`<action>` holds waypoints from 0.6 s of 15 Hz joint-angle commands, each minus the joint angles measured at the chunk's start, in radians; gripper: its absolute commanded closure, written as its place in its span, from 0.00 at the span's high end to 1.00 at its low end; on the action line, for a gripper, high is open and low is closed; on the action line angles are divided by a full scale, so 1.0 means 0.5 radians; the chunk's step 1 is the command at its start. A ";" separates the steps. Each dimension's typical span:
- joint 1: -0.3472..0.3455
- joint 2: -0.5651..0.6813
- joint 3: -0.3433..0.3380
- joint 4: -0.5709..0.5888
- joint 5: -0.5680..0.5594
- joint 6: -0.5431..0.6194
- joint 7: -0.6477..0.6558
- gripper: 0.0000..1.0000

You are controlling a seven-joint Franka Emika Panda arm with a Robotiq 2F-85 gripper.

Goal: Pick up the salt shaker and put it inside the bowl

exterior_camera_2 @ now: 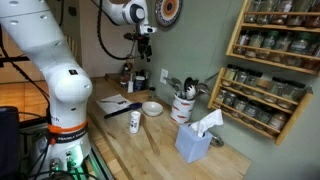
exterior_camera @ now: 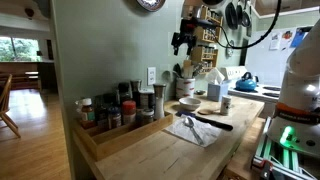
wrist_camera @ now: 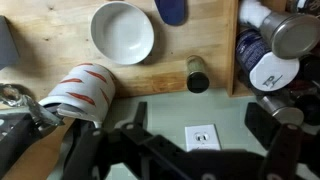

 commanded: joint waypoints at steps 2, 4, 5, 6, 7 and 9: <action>0.064 0.011 -0.056 0.003 -0.032 -0.004 0.024 1.00; 0.064 0.011 -0.056 0.003 -0.032 -0.004 0.024 1.00; 0.064 0.011 -0.056 0.003 -0.032 -0.004 0.024 1.00; 0.064 0.011 -0.056 0.003 -0.032 -0.004 0.024 1.00; 0.065 -0.011 -0.065 -0.008 -0.035 -0.049 0.021 1.00; 0.075 -0.066 -0.107 -0.064 -0.033 -0.137 -0.012 1.00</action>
